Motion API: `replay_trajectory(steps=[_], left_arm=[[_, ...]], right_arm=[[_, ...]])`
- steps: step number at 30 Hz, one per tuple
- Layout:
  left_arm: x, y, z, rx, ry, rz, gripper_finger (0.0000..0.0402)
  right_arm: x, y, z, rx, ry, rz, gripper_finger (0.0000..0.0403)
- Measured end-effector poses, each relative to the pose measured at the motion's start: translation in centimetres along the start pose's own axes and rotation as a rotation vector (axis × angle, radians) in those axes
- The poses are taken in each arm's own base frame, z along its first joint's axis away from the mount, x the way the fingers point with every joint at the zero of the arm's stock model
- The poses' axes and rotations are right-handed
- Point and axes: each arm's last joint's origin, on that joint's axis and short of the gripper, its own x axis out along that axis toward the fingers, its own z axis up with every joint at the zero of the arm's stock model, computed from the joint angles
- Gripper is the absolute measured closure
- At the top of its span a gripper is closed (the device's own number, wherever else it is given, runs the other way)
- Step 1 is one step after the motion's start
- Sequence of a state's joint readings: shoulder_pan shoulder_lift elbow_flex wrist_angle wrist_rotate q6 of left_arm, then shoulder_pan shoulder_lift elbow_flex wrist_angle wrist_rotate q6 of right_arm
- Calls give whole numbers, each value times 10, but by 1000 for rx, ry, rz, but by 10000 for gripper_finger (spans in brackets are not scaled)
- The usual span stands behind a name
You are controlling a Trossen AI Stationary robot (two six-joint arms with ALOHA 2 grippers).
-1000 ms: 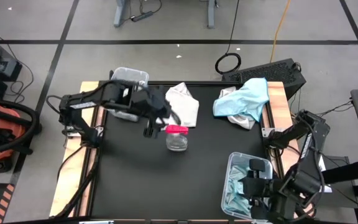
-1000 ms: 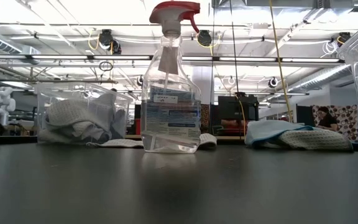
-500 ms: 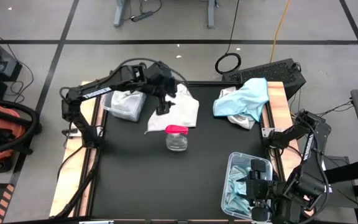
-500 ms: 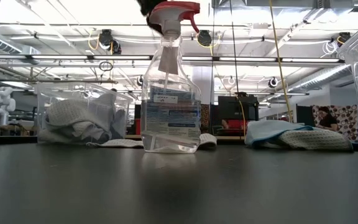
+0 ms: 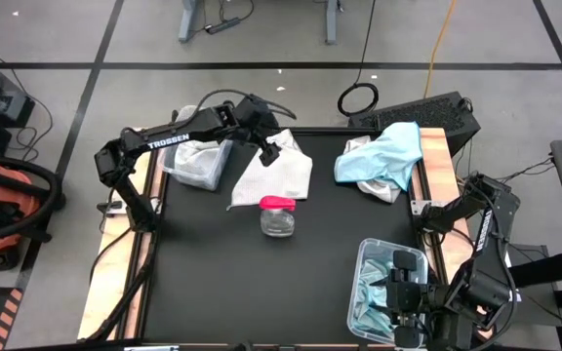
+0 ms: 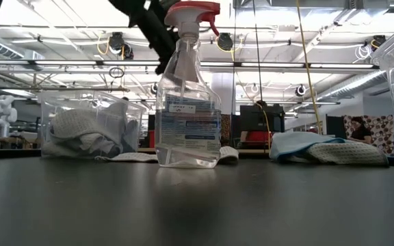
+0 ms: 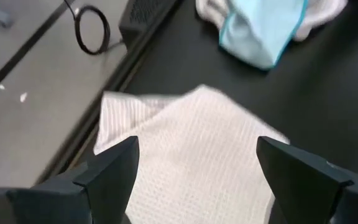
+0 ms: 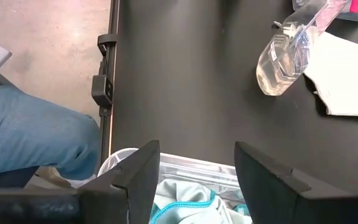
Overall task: Sort microfiber towel by color & place in baskets
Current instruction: Put the left gray towel into the left transparent bin
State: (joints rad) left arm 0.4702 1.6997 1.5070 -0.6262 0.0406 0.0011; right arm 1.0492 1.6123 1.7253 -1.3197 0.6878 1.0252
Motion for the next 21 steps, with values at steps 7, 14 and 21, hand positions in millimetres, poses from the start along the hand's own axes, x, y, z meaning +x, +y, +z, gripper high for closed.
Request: replay_trajectory(steps=[7, 14, 21], left_arm=[[22, 2, -31, 82, 93, 2, 71], [44, 3, -59, 130, 94, -8, 71], [72, 3, -79, 145, 111, -50, 71]], right_arm=[[1, 0, 1, -12, -42, -18, 204], [1, 0, 1, -18, -43, -19, 204], [1, 0, 1, -36, -43, -19, 204]])
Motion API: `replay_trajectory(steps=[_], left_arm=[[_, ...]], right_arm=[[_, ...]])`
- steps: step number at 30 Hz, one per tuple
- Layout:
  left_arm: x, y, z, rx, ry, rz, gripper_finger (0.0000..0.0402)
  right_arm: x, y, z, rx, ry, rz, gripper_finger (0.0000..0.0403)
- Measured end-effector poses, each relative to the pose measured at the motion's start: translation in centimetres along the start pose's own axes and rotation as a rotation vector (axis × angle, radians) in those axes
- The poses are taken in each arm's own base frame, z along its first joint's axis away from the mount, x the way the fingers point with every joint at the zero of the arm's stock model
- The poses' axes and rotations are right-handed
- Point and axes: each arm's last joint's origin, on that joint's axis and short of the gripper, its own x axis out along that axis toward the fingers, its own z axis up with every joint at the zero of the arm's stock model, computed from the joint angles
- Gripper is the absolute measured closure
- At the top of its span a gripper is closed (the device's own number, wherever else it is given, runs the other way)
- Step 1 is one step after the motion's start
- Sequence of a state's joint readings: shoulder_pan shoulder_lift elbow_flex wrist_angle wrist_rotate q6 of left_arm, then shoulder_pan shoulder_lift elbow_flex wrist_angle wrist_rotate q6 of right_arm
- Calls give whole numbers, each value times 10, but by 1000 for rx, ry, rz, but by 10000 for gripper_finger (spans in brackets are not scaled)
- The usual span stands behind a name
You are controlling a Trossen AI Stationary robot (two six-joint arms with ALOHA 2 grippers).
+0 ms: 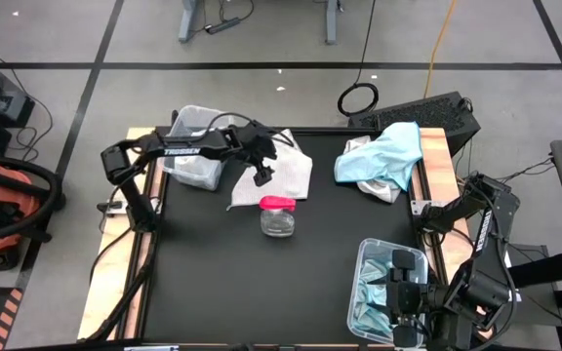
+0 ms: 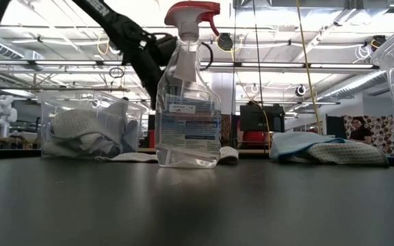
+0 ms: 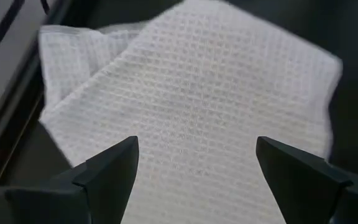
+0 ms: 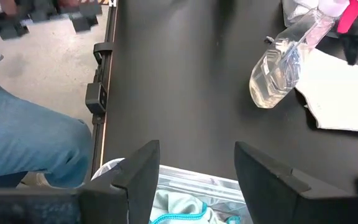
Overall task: Sort microfiber towel by color & place in baskets
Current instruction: Put the left gray towel into the left transparent bin
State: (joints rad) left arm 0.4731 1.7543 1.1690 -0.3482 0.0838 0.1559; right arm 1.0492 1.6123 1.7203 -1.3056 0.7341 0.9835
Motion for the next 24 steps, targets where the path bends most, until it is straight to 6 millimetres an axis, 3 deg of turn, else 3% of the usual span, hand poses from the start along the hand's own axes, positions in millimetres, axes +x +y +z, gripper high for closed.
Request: replay_trajectory(steps=[11, 24], left_arm=[[52, -11, -15, 53, 71, -84, 71], [81, -17, -23, 69, 77, -107, 71]], right_arm=[[0, 0, 0, -8, -3, -2, 204], [6, 1, -5, -19, 5, -13, 204]])
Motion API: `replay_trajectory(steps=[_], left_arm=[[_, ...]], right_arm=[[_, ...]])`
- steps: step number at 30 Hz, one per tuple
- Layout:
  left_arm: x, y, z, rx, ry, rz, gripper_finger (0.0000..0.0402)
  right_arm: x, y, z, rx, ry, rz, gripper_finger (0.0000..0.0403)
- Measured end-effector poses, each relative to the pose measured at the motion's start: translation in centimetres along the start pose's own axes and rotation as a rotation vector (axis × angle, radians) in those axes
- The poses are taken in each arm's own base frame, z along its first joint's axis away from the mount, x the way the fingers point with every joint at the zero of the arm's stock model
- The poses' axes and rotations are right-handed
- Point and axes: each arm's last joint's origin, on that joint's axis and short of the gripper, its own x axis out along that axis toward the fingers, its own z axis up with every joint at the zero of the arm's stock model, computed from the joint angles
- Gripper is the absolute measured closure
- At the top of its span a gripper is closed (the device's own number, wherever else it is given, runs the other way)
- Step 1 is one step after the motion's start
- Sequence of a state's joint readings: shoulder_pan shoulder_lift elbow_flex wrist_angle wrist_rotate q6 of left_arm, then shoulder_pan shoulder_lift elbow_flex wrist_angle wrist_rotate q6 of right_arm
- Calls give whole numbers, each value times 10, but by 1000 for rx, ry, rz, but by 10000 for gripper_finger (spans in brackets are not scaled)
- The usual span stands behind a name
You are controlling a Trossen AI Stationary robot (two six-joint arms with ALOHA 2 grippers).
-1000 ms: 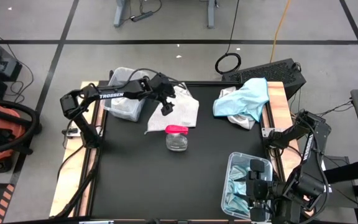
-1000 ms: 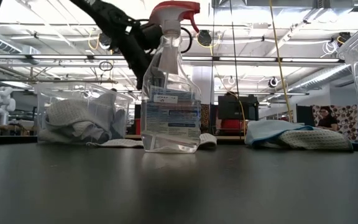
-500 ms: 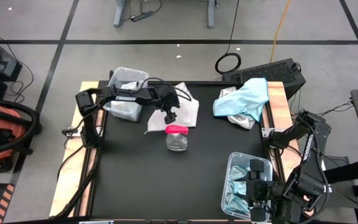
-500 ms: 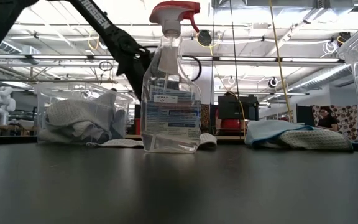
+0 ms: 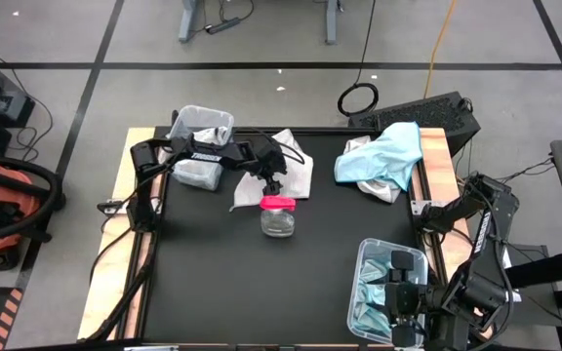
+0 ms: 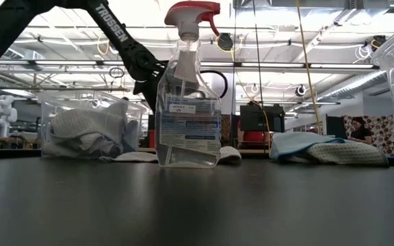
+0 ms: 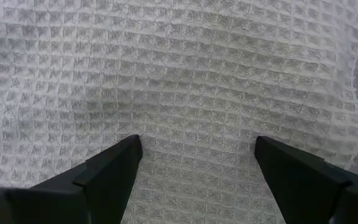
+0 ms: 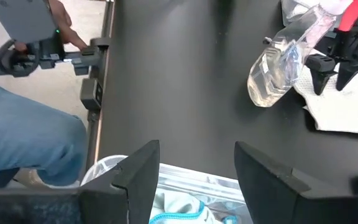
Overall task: Sort microfiber towel by color & place in baskets
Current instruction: Put the left gray towel into the left transparent bin
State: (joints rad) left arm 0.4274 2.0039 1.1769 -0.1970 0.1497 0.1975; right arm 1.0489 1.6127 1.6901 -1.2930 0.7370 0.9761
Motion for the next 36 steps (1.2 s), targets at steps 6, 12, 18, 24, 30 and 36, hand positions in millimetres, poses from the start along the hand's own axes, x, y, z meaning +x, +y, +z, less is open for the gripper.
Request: replay_trajectory(steps=[6, 12, 18, 24, 30, 36], left_arm=[[1, -1, -1, 16, 12, -6, 115], [1, -4, 0, 67, 22, -4, 278], [0, -9, 1, 116, 24, 7, 386], [-17, -10, 4, 116, 20, 34, 395], [-58, -12, 18, 135, -42, 77, 397], [-103, -20, 26, 165, -107, 112, 398]], right_arm=[[3, 0, -3, -1, 7, -5, 204], [3, 0, -3, -1, 7, -5, 204], [3, 1, -3, 3, 5, 0, 204], [3, 1, -3, 3, 5, 0, 204], [3, 1, -3, 3, 6, 0, 204], [3, 1, -2, 3, 5, 1, 204]])
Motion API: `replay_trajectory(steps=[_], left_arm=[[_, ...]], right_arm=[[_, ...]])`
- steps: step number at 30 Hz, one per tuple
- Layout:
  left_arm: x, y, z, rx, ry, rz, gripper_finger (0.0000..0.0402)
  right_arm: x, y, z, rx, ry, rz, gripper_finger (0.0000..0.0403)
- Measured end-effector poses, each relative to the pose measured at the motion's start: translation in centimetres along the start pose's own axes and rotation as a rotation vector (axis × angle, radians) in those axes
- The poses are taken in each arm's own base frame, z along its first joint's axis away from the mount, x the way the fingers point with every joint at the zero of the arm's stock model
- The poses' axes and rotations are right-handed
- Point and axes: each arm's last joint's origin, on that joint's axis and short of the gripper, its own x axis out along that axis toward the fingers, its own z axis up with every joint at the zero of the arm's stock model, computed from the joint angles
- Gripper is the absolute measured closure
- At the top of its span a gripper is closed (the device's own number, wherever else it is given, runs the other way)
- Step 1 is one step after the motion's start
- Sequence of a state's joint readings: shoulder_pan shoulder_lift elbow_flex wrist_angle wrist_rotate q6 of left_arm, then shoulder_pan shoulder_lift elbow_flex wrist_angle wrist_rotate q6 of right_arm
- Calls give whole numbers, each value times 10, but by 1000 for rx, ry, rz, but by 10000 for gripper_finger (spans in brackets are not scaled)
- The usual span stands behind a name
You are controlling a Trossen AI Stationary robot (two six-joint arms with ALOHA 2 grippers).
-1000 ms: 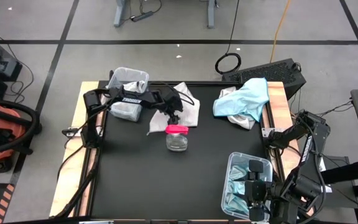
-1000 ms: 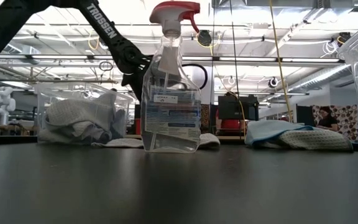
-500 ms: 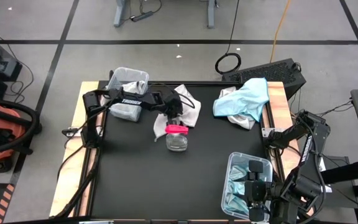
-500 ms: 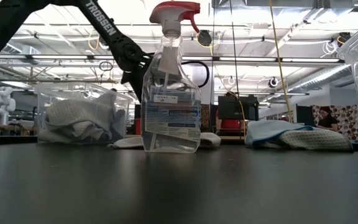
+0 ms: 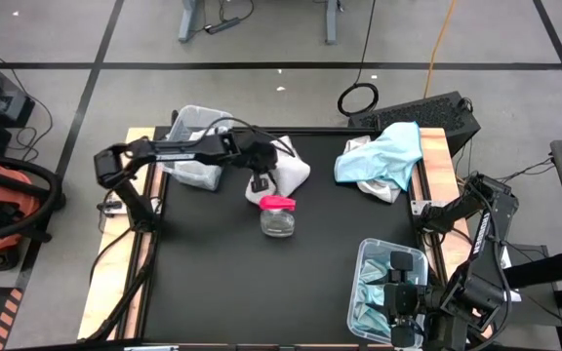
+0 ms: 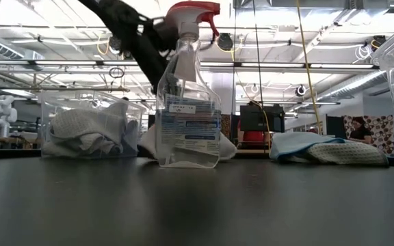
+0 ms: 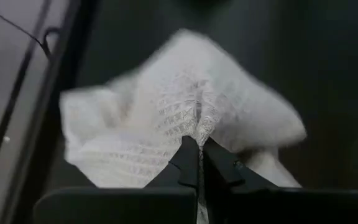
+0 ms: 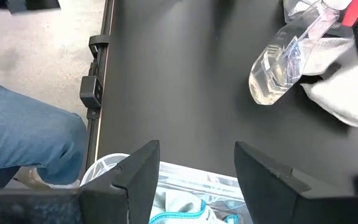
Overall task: Sort microfiber towel by color & place in baskets
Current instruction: Put the left gray towel into the left transparent bin
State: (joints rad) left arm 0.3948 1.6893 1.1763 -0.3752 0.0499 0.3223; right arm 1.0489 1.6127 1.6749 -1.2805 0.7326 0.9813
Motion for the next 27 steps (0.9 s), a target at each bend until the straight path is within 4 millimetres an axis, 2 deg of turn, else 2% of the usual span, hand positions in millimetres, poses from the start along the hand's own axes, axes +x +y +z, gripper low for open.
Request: replay_trajectory(steps=[13, 27], left_arm=[[-90, 2, 17, 9, -202, 132, 399], [-181, -2, 14, -3, -425, 266, 399]], right_arm=[[0, 1, 0, -17, -5, 7, 204], [0, 1, 1, -20, -6, 8, 204]])
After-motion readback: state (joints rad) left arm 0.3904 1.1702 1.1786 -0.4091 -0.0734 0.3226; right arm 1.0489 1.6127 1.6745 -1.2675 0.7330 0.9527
